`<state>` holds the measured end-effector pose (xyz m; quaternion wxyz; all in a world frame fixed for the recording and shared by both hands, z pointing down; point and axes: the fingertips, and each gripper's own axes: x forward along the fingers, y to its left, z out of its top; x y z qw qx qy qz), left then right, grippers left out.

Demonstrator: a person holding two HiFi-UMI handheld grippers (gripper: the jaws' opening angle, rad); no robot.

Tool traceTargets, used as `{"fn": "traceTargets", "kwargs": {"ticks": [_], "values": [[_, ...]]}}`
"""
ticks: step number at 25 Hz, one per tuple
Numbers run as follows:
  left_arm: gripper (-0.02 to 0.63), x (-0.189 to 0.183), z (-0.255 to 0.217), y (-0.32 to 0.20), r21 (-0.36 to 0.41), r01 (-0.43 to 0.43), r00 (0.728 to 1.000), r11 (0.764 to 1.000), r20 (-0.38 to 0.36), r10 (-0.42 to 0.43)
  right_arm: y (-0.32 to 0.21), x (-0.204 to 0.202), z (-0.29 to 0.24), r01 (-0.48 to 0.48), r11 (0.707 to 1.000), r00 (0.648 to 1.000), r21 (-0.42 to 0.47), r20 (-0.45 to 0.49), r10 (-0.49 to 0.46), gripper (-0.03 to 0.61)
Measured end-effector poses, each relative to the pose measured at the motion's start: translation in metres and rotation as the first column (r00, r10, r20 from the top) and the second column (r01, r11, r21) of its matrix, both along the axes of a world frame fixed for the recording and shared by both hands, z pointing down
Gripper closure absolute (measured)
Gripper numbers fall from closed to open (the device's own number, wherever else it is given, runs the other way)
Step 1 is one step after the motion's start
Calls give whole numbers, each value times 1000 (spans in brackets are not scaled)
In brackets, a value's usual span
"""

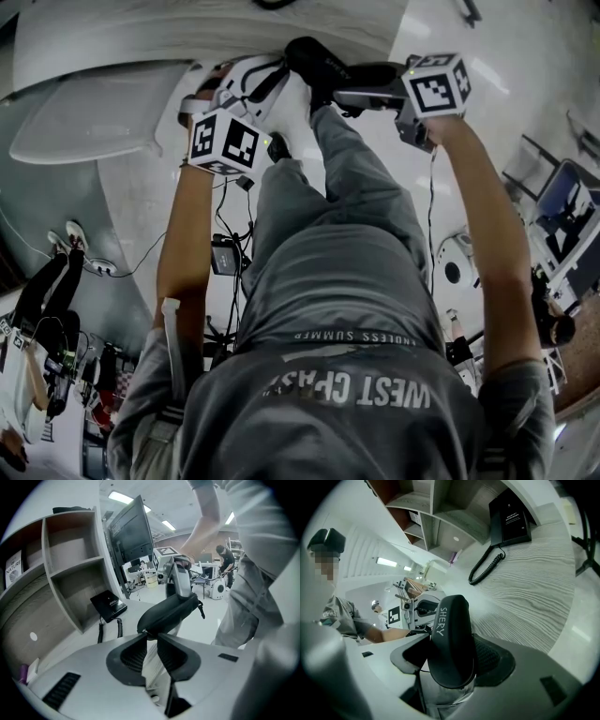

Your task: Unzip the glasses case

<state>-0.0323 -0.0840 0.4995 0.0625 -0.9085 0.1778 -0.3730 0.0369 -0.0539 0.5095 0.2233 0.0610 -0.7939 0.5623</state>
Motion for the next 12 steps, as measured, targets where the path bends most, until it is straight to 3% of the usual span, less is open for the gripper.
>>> {"fn": "traceTargets", "kwargs": {"ticks": [9,12], "values": [[614,-1,-10,-3,-44,46,997,998,-59,-48,-1,-1,-2,-3,1000,1000,11,-16,3,287],[614,3,-11,-1,-105,46,993,993,-101,-57,-1,-1,-3,-4,1000,1000,10,-22,5,287]]}}
